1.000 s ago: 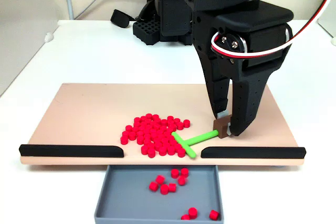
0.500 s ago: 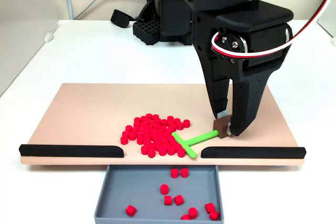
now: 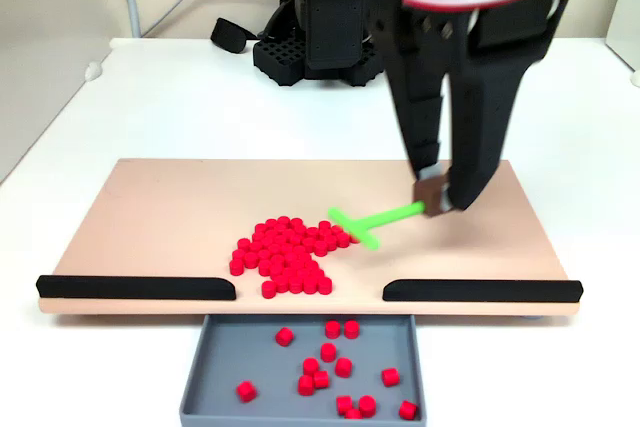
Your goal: Push granules from left to the grey container
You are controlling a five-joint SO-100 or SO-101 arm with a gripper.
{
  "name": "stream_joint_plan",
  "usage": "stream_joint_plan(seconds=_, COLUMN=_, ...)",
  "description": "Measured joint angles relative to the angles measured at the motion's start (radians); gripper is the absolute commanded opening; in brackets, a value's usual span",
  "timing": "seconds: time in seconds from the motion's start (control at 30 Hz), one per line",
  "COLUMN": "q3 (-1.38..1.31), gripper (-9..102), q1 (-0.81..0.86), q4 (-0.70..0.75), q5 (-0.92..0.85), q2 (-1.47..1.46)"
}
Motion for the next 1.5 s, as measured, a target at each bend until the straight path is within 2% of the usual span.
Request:
stream_joint_plan(seconds=0.2, q3=0.038, gripper=0, q1=-0.029, q4=0.06, q5=-0.1, q2=0.137)
stream_joint_plan(seconds=0.5, q3=0.29, gripper=0, q1=-0.035, q4=0.092, q5=-0.342, q2=0.342)
stream_joint_plan(seconds=1.03, q3=0.319, gripper=0, q1=-0.058, q4=0.092, q5=-0.466, q2=0.348)
stream_joint_plan(seconds=1.13, q3=0.342, gripper=0, q1=-0.038, q4=0.092, q5=-0.557, q2=0.348)
stream_joint_plan(seconds=1.3, q3=0.37, gripper=0, q1=0.038, q4=0.092, q5=-0.836, q2=0.348)
stream_joint_plan(seconds=1.5, q3=0.394, gripper=0, q1=0.087, q4=0.086, q5=-0.999, q2=0.376)
